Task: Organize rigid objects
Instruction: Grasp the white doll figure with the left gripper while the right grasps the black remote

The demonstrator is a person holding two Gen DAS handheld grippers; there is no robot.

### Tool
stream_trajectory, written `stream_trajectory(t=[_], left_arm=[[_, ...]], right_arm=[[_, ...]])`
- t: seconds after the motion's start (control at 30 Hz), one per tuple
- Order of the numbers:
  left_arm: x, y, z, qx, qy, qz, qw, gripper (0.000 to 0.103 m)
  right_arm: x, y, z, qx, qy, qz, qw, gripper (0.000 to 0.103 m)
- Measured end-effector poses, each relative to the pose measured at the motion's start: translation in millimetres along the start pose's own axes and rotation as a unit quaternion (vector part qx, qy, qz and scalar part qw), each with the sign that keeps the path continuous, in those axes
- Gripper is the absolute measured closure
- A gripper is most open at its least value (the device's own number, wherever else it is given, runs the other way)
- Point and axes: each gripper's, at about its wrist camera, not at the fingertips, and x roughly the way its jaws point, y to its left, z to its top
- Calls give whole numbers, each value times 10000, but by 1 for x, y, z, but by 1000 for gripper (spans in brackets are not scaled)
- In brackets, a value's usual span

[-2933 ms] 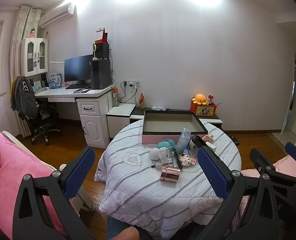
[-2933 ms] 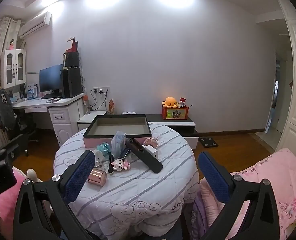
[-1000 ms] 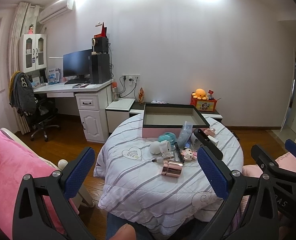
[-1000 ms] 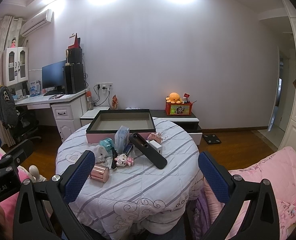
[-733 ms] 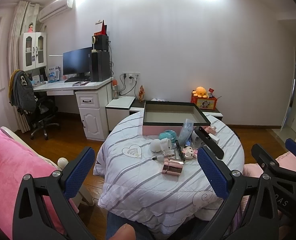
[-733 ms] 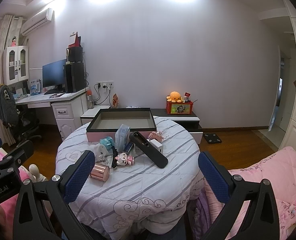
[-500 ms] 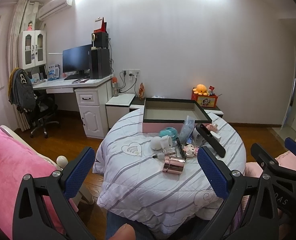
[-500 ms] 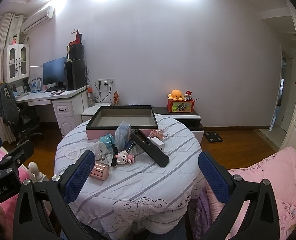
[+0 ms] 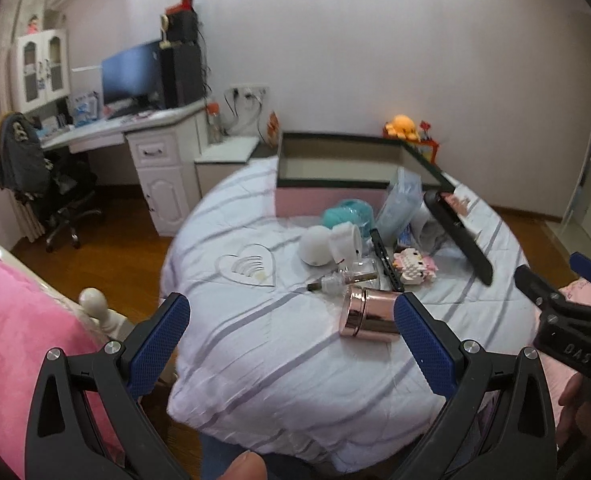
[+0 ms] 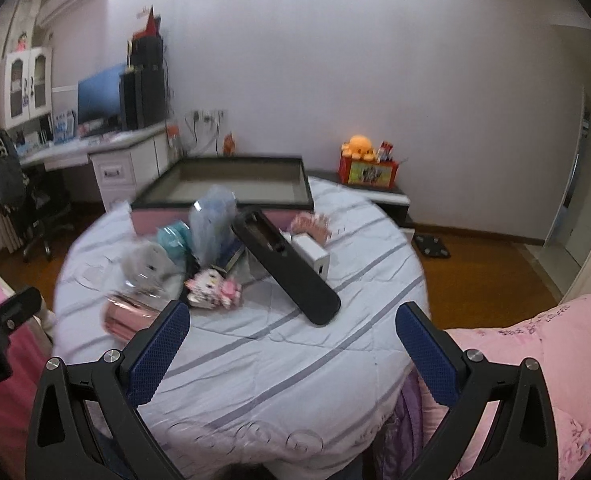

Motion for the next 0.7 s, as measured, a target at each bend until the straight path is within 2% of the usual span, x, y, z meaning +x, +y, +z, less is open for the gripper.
stream_trajectory(t=[0.17,0.3,0.7], left_arm=[[65,-5,18,5,476,-152,9988,0],[102,-7,29,-32,712,-207,9972,0],[167,-12,38,-121,1178,-379,9922,0]], right_arm=[[50,-8,5,-74,285,-79,9995,0],[83,-12,13,-140,445,-60,9989,0],[125,-11,26,-226,581,53,9980,0]])
